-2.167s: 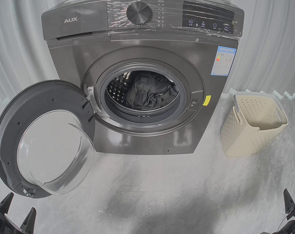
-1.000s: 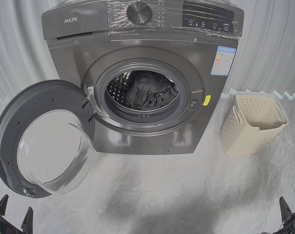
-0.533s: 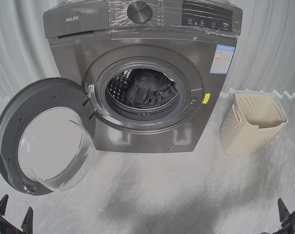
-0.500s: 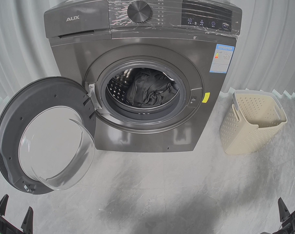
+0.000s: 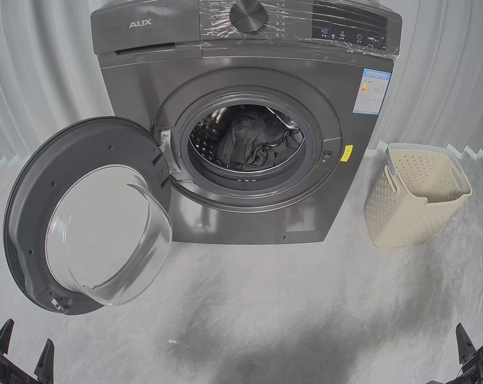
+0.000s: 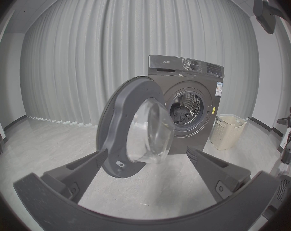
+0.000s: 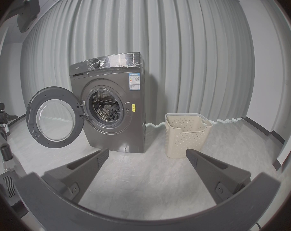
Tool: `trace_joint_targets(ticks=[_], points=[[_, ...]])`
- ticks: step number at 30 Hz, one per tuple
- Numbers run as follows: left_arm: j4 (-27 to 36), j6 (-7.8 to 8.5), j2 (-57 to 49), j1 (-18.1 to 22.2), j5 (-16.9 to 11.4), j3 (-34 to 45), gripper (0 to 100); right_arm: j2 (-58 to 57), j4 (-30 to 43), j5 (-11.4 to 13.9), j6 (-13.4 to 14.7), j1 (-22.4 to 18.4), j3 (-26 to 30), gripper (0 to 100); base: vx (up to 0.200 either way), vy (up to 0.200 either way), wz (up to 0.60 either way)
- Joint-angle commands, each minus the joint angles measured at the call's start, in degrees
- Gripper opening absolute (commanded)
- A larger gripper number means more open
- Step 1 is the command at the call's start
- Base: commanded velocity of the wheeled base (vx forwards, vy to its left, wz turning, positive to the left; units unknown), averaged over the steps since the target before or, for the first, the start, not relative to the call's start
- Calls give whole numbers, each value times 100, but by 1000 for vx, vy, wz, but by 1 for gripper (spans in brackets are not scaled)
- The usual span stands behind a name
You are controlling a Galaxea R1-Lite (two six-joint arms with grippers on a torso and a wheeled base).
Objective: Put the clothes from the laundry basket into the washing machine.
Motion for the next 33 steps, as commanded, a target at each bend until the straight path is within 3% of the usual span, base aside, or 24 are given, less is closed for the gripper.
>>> trace_joint_targets(ticks=[1, 6, 12, 22, 28, 33], points=[[2, -13, -48, 0, -2, 92, 100, -77, 0, 4, -1, 1, 55, 100, 0, 0, 0], [2, -4, -48, 0, -20, 92, 100, -68, 0, 4, -1, 1, 55, 100, 0, 0, 0], [2, -57, -48, 0, -37, 92, 100, -68, 0, 4, 7, 1, 64, 100, -200, 0, 0], [2, -65, -48, 0, -37, 92, 100, -68, 0, -40, -1, 1, 55, 100, 0, 0, 0], [2, -65, -48, 0, -28, 84, 100, -68, 0, -57, 7, -8, 55, 100, 0, 0, 600], [2, -83, -48, 0, -28, 84, 100, -68, 0, -49, 7, 1, 55, 100, 0, 0, 0]])
